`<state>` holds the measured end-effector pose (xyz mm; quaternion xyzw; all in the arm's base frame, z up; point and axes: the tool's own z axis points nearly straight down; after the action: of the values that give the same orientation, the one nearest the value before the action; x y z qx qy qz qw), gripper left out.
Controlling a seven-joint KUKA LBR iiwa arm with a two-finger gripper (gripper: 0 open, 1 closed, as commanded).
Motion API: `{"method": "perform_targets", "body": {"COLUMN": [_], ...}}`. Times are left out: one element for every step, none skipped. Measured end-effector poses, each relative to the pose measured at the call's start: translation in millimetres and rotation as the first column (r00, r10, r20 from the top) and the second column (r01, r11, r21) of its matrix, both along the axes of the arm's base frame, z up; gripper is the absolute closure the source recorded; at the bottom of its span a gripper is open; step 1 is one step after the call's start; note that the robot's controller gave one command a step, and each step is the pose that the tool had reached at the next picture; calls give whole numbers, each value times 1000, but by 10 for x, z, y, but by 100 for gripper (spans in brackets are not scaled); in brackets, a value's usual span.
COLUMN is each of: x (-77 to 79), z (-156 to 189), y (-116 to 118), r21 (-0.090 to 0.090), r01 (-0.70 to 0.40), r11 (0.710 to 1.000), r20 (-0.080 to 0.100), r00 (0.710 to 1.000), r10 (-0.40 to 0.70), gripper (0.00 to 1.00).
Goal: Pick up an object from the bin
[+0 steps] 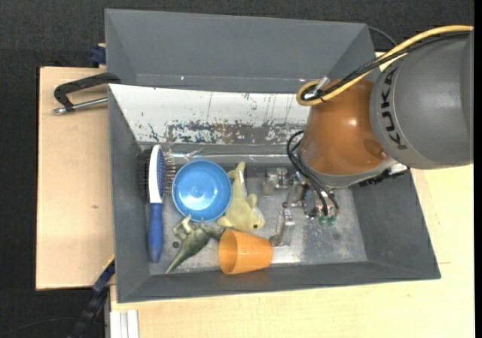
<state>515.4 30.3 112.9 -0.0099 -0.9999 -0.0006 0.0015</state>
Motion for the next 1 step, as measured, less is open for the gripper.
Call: {"method": "perform_targets", "body": {"x": [-118], "z": [89], "y": [25], "r21": [0], "r01": [83], "r11": [997], "r20": [2], "r00": [997], "r10": [-83], "gripper": [0]}}
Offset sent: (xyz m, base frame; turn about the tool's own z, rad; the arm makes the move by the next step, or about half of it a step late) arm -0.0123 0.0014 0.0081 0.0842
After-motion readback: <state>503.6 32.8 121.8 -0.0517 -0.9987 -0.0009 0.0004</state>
